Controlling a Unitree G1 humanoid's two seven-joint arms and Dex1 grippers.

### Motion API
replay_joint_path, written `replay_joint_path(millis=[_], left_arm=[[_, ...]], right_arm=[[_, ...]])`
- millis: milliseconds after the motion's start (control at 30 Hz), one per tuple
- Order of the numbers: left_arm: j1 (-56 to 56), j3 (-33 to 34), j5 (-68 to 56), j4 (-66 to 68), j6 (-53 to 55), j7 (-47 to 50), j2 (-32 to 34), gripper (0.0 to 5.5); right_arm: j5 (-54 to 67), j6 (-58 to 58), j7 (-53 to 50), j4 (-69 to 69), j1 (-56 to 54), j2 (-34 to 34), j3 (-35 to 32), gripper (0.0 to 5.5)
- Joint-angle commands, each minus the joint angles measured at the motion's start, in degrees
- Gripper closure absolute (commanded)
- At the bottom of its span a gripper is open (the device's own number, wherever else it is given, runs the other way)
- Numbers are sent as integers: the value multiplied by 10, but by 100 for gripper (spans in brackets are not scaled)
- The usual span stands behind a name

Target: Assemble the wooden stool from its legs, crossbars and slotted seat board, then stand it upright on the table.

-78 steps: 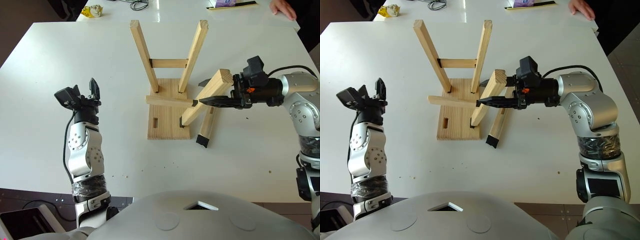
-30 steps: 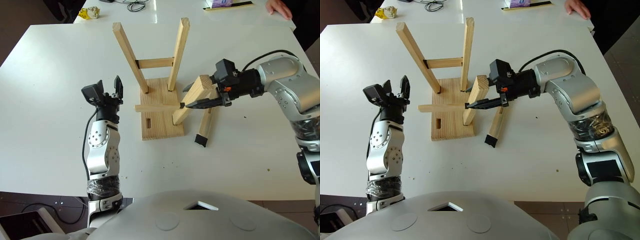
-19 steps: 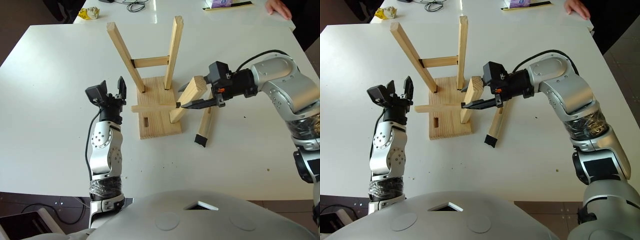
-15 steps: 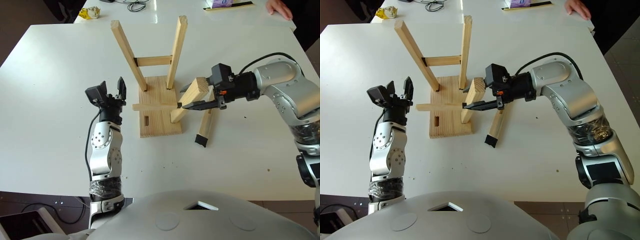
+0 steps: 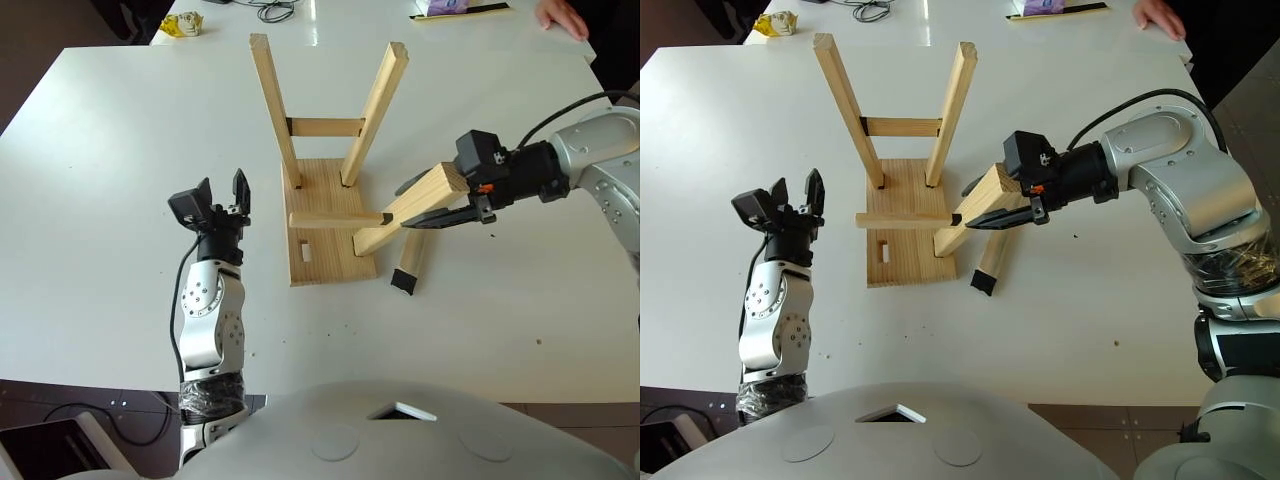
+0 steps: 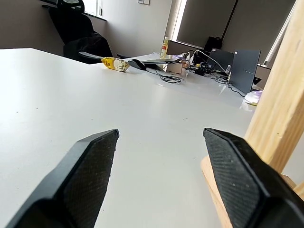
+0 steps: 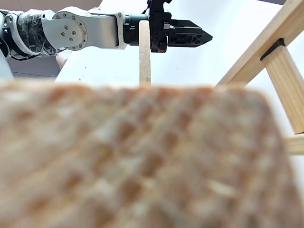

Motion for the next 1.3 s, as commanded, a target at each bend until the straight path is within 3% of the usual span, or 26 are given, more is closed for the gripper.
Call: replay_joint_path(millis=[33,467,600,633,867,1100,1300], left_arm=[[-8,6,2,8,-3,4,-1,221],[-3,6,7,10,-5,2,2,221],[1,18,3,11,-7,1,7,221],[1,25,0,12,-8,1,9,221],[-6,69,-16,33,-2,-13,42,221],[-4,114,-36,64,2,-33,77,221],[0,112,-31,73,6,-36,79,221]], right_arm=[[-2,53,-27,-20,-5,40,27,346],[-57,60,-83,-48,18,61,69,346],[-35,68,-111,-44,19,83,42,346],[-26,64,-118,-43,20,92,30,309],[-3,83,-149,-57,46,97,-27,208],[24,103,-135,-57,66,78,-78,208],[51,92,-106,-97,109,66,-94,208]])
